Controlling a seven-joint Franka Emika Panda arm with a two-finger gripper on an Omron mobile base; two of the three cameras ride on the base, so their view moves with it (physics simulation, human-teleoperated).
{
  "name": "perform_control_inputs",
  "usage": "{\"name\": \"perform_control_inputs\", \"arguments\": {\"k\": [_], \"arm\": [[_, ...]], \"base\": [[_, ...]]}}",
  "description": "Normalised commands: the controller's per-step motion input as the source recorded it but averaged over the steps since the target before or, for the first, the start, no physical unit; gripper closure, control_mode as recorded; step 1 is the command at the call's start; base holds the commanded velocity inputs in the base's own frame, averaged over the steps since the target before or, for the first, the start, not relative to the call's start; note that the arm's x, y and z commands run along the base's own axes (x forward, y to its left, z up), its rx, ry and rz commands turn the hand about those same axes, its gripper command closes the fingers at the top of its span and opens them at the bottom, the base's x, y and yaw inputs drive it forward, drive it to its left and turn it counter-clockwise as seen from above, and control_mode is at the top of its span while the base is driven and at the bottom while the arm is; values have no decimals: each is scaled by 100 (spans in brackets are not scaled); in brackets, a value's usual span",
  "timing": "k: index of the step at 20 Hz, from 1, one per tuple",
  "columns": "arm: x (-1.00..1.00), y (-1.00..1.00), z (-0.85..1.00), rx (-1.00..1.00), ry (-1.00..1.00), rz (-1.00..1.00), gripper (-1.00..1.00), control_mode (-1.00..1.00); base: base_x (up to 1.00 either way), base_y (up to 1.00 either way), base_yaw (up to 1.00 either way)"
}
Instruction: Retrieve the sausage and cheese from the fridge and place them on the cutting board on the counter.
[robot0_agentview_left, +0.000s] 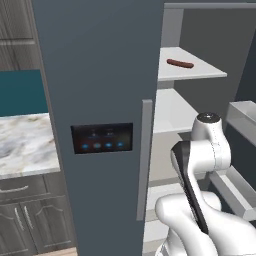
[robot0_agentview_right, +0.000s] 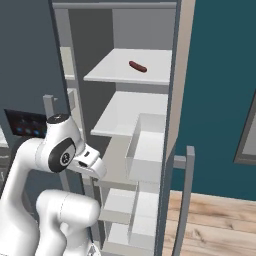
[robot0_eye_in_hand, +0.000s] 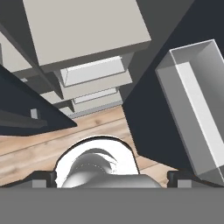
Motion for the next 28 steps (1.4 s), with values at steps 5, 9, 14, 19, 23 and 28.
{"name": "perform_control_inputs", "arguments": {"k": [5,9,14,19,23,28], "arm": [[0,0,0,0,0,0,-100,100],[0,0,0,0,0,0,-100,100],[0,0,0,0,0,0,-100,-100],[-4,0,0,0,-1,0,-100,-100],[13,3,-18,-2,1,-6,-100,-100],[0,-17,35,0,-15,7,-100,-100]], "base": [[0,0,0],[0,0,0],[0,0,0],[0,0,0],[0,0,0],[0,0,0]]}}
